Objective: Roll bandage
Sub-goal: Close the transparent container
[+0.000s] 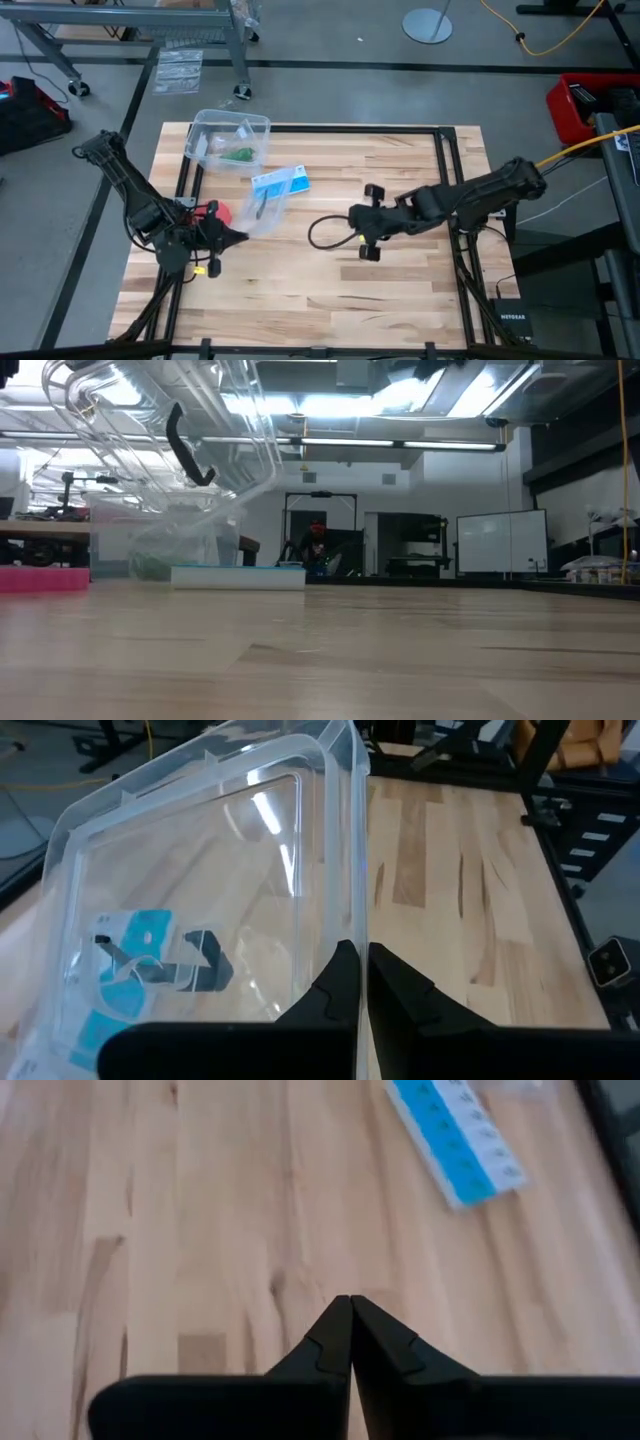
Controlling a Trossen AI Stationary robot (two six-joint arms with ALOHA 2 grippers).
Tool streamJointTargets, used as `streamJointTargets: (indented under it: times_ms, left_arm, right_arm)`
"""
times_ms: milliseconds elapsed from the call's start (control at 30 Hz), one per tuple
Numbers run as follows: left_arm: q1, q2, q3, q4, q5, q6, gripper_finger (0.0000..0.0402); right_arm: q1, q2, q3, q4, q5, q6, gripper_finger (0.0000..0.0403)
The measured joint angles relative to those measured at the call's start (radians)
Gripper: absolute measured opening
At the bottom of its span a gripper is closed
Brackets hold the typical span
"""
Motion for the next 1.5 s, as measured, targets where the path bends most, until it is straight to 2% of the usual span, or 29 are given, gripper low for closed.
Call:
streamJointTargets:
  times_ms: [133, 300, 433, 600, 733, 900, 1000, 1267, 1367, 1500]
  left_arm:
    - [0.027, -0.001, 0.000, 0.046, -0.005, 0.044, 0.0000]
    - [0.080, -0.009, 0.000, 0.104, -0.005, 0.060, 0.0000]
    - [0.121, -0.028, 0.000, 0.102, -0.003, -0.013, 0.0000]
    - [0.162, -0.045, 0.000, 0.102, 0.048, -0.127, 0.0000]
    - [0.192, -0.045, 0.000, 0.098, 0.118, -0.164, 0.0000]
    - [0.218, -0.045, 0.000, 0.094, 0.157, -0.170, 0.0000]
    - [0.232, -0.045, 0.000, 0.092, 0.171, -0.168, 0.0000]
    - [0.270, -0.045, 0.000, 0.094, 0.191, -0.163, 0.0000]
    - [0.289, -0.045, 0.000, 0.098, 0.197, -0.195, 0.0000]
    - [0.316, -0.045, 0.000, 0.108, 0.221, -0.242, 0.0000]
  right_arm:
    - [0.000, -0.052, -0.269, 0.353, -0.007, 0.000, 0.0014]
    - [0.000, -0.016, -0.472, 0.798, -0.008, -0.001, 0.0014]
    - [-0.001, 0.056, -0.526, 0.989, -0.020, -0.019, 0.0014]
    - [-0.017, 0.154, -0.526, 1.164, 0.115, -0.037, 0.0015]
    - [-0.055, 0.212, -0.526, 1.329, 0.129, -0.037, 0.0015]
    - [-0.102, 0.250, -0.525, 1.444, 0.120, -0.031, 0.0017]
    - [-0.122, 0.255, -0.523, 1.487, 0.097, -0.030, 0.0035]
    - [-0.141, 0.259, -0.524, 1.536, 0.089, -0.046, 0.0142]
    - [-0.138, 0.287, -0.507, 1.565, 0.098, -0.106, 0.0177]
    - [-0.138, 0.361, -0.420, 1.563, 0.097, -0.215, 0.0206]
